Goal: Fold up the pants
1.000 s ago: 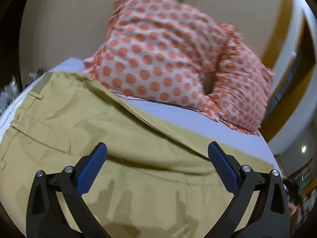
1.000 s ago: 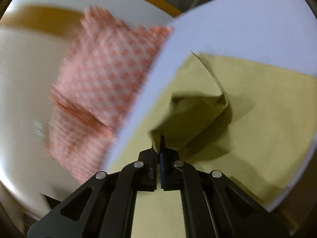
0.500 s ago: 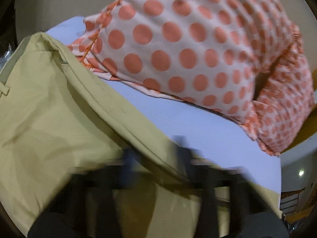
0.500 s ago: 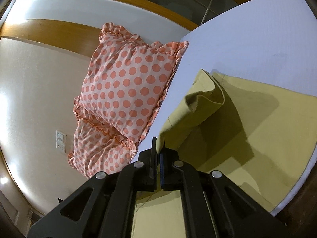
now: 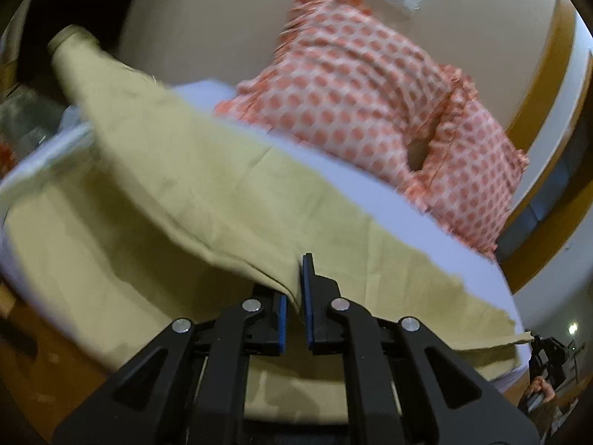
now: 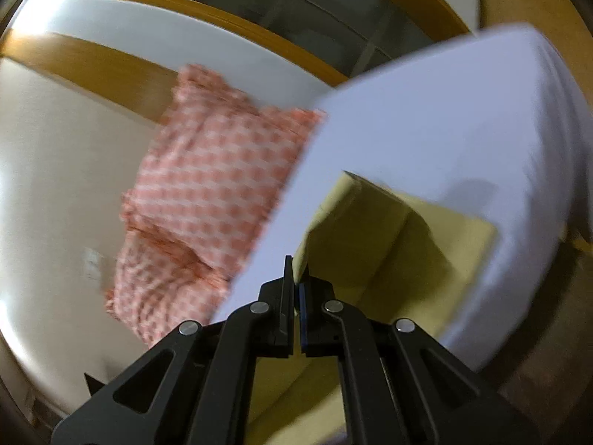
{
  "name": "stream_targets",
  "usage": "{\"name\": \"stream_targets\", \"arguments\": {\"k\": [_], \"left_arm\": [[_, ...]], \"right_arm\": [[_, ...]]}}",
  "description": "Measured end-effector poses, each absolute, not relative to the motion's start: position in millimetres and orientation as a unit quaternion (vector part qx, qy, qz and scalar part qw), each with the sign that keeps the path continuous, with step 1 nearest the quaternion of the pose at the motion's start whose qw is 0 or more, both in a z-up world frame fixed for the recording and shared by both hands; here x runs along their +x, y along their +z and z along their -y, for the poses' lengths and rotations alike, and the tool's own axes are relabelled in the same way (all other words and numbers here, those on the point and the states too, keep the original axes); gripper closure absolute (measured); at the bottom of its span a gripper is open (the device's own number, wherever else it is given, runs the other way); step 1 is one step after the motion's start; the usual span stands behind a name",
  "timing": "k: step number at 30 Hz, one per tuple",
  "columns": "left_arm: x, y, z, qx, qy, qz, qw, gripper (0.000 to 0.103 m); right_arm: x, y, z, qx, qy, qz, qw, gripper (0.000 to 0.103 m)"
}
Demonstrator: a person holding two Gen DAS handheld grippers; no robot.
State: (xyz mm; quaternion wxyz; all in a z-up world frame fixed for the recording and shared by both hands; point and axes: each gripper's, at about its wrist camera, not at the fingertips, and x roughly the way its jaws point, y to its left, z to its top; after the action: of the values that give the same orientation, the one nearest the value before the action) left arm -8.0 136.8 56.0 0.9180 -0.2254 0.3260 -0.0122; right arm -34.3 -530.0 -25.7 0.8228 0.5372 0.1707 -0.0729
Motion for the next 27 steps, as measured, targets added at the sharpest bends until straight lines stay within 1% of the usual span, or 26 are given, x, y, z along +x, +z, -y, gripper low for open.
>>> {"name": "stream_targets", "arguments": {"k": [2, 7, 9, 10, 11, 12, 13, 15, 18, 20, 24, 27], "left_arm": [[-18.7, 42.0, -142.9, -0.238, -0.007, -0.332, 0.913, 0.096], [-25.8, 17.6, -151.2, -0.252, -0.01, -0.352, 0.901, 0.096], [-29.2, 13.0, -148.4, -0.239, -0.017, -0.353, 0.904, 0.095], [-33.0, 12.8, -147.2, -0.23, -0.019, -0.349, 0.908, 0.094], [-36.5, 12.6, -146.7, -0.225, -0.02, -0.347, 0.91, 0.094], [-41.5, 13.1, -147.0, -0.217, -0.024, -0.343, 0.913, 0.091], [-45.7, 13.7, -148.2, -0.214, -0.027, -0.339, 0.916, 0.088], [-54.5, 14.6, -152.9, -0.212, -0.018, -0.33, 0.92, 0.065], [-66.2, 16.0, -164.4, -0.228, -0.004, -0.311, 0.923, 0.054], [-72.2, 17.9, -171.0, -0.238, 0.006, -0.299, 0.924, 0.049], [-77.4, 19.6, -180.0, -0.245, 0.024, -0.291, 0.924, 0.048], [-76.8, 19.3, -181.4, -0.246, 0.027, -0.291, 0.924, 0.046]], "right_arm": [[-36.3, -39.7, 530.2, 0.544, -0.082, -0.184, 0.815, 0.101], [-41.4, -43.1, 529.1, 0.52, -0.103, -0.209, 0.822, 0.101], [-50.2, -37.2, 528.7, 0.497, -0.131, -0.217, 0.83, 0.096], [-56.8, -33.3, 529.4, 0.485, -0.151, -0.217, 0.834, 0.082], [-61.5, -29.7, 530.4, 0.476, -0.169, -0.213, 0.836, 0.054], [-69.0, -26.8, 532.5, 0.469, -0.189, -0.203, 0.839, 0.038], [-76.2, -25.1, 534.7, 0.466, -0.203, -0.188, 0.84, 0.025], [-82.7, -26.4, 539.5, 0.463, -0.216, -0.175, 0.842, 0.025], [-79.7, -34.0, 544.5, 0.46, -0.223, -0.178, 0.841, 0.026], [-74.2, -38.8, 543.8, 0.454, -0.226, -0.184, 0.842, 0.027], [-70.9, -34.5, 526.3, 0.39, -0.249, -0.184, 0.867, 0.028], [-70.0, -29.8, 510.4, 0.348, -0.243, -0.179, 0.888, 0.034]]}}
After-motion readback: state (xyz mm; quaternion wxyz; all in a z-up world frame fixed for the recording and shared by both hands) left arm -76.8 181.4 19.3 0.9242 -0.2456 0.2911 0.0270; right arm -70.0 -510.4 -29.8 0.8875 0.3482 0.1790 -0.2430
